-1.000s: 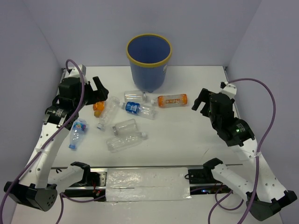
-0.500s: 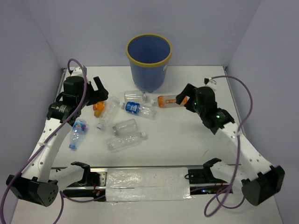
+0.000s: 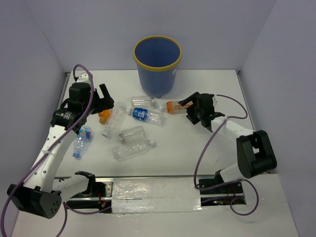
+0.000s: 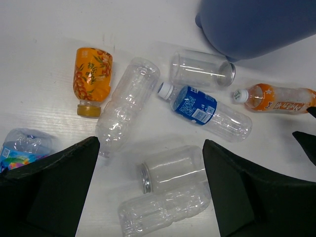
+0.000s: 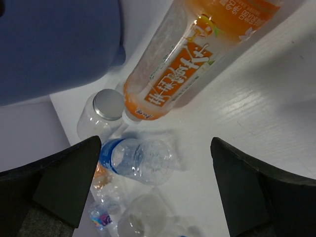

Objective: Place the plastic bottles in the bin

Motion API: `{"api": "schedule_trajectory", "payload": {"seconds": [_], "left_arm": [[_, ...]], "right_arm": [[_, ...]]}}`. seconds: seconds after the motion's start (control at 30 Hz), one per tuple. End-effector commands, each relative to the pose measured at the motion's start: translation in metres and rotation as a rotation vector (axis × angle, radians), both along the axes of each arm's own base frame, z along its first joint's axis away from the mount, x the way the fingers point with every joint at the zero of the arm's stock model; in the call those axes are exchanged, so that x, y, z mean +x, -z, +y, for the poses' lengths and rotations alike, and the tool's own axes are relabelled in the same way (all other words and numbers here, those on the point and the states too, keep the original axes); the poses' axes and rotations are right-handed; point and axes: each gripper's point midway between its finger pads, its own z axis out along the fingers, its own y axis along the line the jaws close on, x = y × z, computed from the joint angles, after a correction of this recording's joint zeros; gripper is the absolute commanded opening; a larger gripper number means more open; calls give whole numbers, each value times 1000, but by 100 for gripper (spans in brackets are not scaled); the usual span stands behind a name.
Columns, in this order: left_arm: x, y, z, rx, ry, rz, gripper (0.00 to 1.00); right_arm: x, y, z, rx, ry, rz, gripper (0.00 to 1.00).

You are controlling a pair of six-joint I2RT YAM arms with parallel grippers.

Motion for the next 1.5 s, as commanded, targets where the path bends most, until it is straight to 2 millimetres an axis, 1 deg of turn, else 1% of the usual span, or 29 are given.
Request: {"api": "schedule_trajectory", "payload": {"seconds": [0.0, 0.03, 0.1, 0.13, 0.27, 0.33, 0.37, 0.5, 0.53, 0.6, 0.63, 0.73, 0.77, 0.8, 0.87, 0.9, 0.97, 1.0, 1.07, 1.1, 1.2, 1.23, 1.27, 1.3, 1.33, 1.37, 1.4, 1.43, 1.47], "left_arm": [[-2, -10, 4, 25, 2, -39, 99], [-3, -11, 6, 32, 0, -40, 99], [-4, -14, 8, 41, -5, -48, 99], [-5, -14, 9, 48, -5, -45, 99], [-7, -20, 10, 55, -2, -51, 99], [-10, -22, 10, 55, 2, -53, 99], [-10, -22, 10, 56, 1, -55, 99], [-14, -20, 11, 53, -2, -47, 99], [-14, -19, 11, 53, 0, -46, 99], [-14, -17, 14, 55, -22, -44, 99], [-14, -12, 15, 53, -34, -32, 99], [-11, 1, 20, 65, -73, 2, 99], [-11, 4, 20, 68, -73, 11, 99], [-9, 8, 18, 64, -68, 22, 99], [-7, 11, 17, 62, -63, 28, 99], [-4, 13, 16, 57, -65, 31, 99], [-2, 12, 15, 47, -72, 28, 99], [-1, 14, 17, 52, -83, 34, 99], [1, 22, 30, 90, -159, 55, 99], [1, 37, 38, 113, -205, 127, 99], [1, 64, 58, 172, -322, 246, 99], [-4, 71, 64, 189, -344, 282, 99], [-6, 76, 71, 212, -381, 301, 99], [-8, 79, 79, 227, -410, 315, 99], [-11, 82, 85, 239, -437, 332, 99], [-18, 86, 93, 258, -474, 361, 99], [-22, 89, 101, 260, -500, 377, 99], [-25, 90, 105, 260, -507, 384, 99], [-27, 89, 106, 249, -503, 381, 99]], "right_arm": [[35, -18, 11, 114, 45, -68, 100], [40, -5, 13, 120, 45, -42, 100], [48, 1, 16, 143, 56, -34, 100], [53, 13, 17, 144, 60, -12, 100], [74, 26, 22, 160, 80, 6, 100], [79, 39, 23, 163, 92, 32, 100], [84, 38, 23, 171, 105, 34, 100], [86, 61, 15, 142, 155, 98, 98], [85, 66, 12, 134, 166, 113, 89], [82, 71, 1, 107, 203, 129, 80], [77, 75, -6, 90, 219, 138, 72], [68, 63, -24, 56, 255, 100, 61], [67, 56, -30, 45, 264, 81, 59], [68, 38, -38, 34, 278, 38, 57], [66, 23, -47, -16, 269, 1, 55], [64, 4, -55, -33, 281, -36, 54], [60, -19, -63, -97, 260, -87, 54], [60, -49, -68, -139, 253, -160, 53], [56, -80, -70, -208, 237, -220, 53], [55, -123, -70, -274, 251, -316, 53], [48, -171, -63, -357, 243, -396, 53], [50, -204, -60, -385, 240, -458, 53], [50, -215, -52, -404, 227, -473, 53], [53, -249, -46, -395, 229, -536, 53], [55, -259, -41, -430, 206, -554, 54], [63, -259, -28, -453, 178, -549, 54], [67, -287, -23, -469, 177, -598, 55], [70, -293, -12, -485, 164, -606, 55], [85, -284, -1, -513, 147, -588, 56]]}}
